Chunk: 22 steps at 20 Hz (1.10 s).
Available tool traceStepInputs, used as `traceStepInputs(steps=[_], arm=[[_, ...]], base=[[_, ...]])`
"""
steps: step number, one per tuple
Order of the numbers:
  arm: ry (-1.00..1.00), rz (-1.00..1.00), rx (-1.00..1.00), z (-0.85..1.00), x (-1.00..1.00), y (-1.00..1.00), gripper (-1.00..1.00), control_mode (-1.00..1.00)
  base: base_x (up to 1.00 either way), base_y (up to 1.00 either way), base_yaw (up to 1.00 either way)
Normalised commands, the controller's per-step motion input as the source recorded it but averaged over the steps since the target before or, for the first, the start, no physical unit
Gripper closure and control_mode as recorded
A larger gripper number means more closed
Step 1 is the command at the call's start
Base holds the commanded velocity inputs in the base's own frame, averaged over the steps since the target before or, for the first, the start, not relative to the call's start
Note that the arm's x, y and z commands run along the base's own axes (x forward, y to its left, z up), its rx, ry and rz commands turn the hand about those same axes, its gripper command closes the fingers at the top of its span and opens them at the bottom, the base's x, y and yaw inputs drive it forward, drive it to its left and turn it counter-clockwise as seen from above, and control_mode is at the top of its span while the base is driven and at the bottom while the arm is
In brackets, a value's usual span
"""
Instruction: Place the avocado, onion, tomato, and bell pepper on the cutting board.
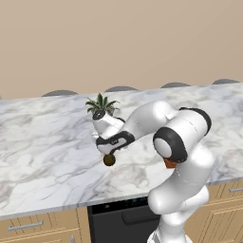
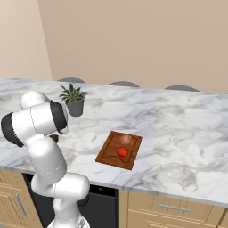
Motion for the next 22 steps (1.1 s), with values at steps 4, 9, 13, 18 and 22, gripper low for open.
traceStepInputs(steps=[4, 9, 13, 18, 22], arm=[[0.00, -0.18, 0.09, 0.80, 0.00, -0.43, 1.00, -1.00], [0.00, -0.20, 0.07, 0.55, -0.04, -0.72, 1.00, -1.00], [0.00, -0.15, 0.05, 0.16, -0.04, -0.91, 1.00, -1.00], [0.00, -0.15, 0.05, -0.01, -0.05, -0.99, 1.00, -1.00], [0.00, -0.15, 0.06, -0.14, -0.05, -1.00, 1.00, -1.00]], base=[[0.00, 0.00, 0.00], [0.00, 0.00, 0.00], [0.00, 0.00, 0.00], [0.00, 0.00, 0.00], [0.00, 0.00, 0.00]])
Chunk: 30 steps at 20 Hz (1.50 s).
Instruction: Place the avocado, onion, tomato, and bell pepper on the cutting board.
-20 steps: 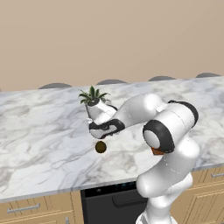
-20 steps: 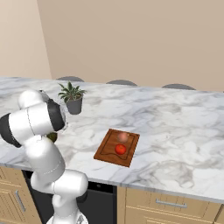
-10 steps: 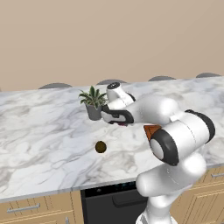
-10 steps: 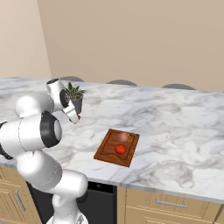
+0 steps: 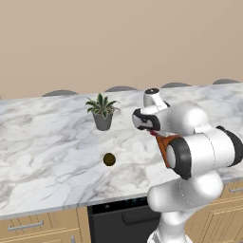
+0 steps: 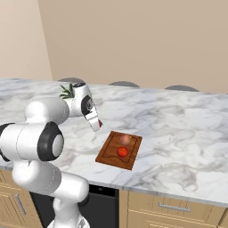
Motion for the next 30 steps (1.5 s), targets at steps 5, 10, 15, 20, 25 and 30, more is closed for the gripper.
traceStepInputs(steps=[5, 10, 15, 20, 25, 30], arm=[[0.00, -0.14, 0.05, -0.21, -0.04, -0.90, 1.00, -1.00], [0.00, -0.03, 0.01, -0.09, 0.00, -0.25, 1.00, -1.00], [0.00, 0.00, 0.00, -0.04, 0.00, -0.01, 1.00, -1.00], [0.02, 0.00, 0.00, -0.20, 0.00, -0.08, 1.00, -1.00], [0.00, 0.00, 0.00, -0.21, 0.00, -0.21, 1.00, -1.00], [0.00, 0.00, 0.00, -0.11, 0.00, -0.16, 1.00, -1.00]], base=[[0.00, 0.00, 0.00], [0.00, 0.00, 0.00], [0.00, 0.00, 0.00], [0.00, 0.00, 0.00], [0.00, 0.00, 0.00], [0.00, 0.00, 0.00]])
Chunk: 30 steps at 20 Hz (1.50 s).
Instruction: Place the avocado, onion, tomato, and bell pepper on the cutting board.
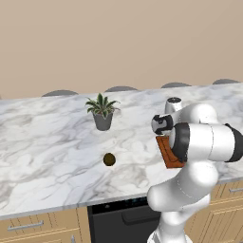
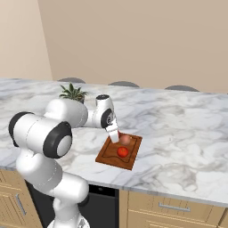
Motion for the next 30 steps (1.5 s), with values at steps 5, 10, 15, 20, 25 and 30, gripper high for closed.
traceStepInputs(steps=[5, 10, 15, 20, 25, 30], arm=[[0.01, 0.00, 0.00, -0.06, 0.00, 0.00, 1.00, -1.00], [0.04, 0.00, 0.00, -0.24, 0.00, 0.00, 1.00, -1.00], [0.04, 0.00, 0.00, -0.22, 0.00, 0.00, -1.00, -1.00], [0.00, 0.00, 0.00, -0.01, 0.00, -0.03, -1.00, -1.00], [0.00, 0.00, 0.04, 0.07, -0.12, -0.24, -1.00, -1.00], [0.00, -0.03, 0.05, 0.24, -0.12, -0.24, -1.00, -1.00]], base=[[0.00, 0.00, 0.00], [0.00, 0.00, 0.00], [0.00, 0.00, 0.00], [0.00, 0.00, 0.00], [0.00, 0.00, 0.00], [0.00, 0.00, 0.00]])
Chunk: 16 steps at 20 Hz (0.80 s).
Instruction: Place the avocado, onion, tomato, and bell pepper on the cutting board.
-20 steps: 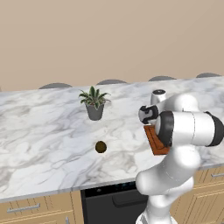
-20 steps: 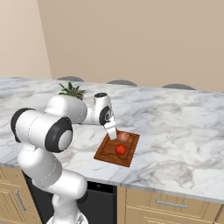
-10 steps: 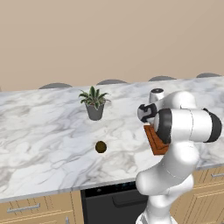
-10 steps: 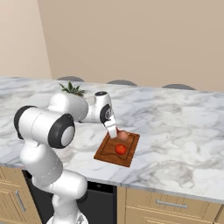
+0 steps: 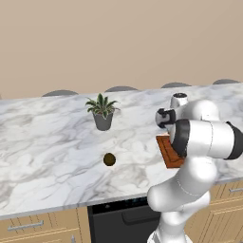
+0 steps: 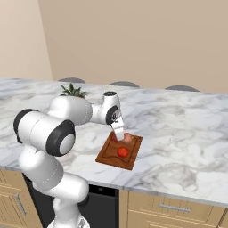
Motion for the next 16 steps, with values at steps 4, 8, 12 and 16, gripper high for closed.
traceStepInputs(steps=[4, 8, 12, 16], arm=[[0.00, -0.05, 0.04, 0.42, -0.03, -0.05, -1.00, -1.00], [0.02, -0.09, 0.05, 0.66, -0.02, 0.00, -1.00, -1.00], [0.04, -0.06, 0.02, 0.59, -0.15, 0.05, -1.00, -1.00], [0.01, 0.00, 0.00, 0.03, -0.44, 0.52, -1.00, -1.00]], base=[[0.00, 0.00, 0.00], [0.00, 0.00, 0.00], [0.00, 0.00, 0.00], [0.00, 0.00, 0.00]])
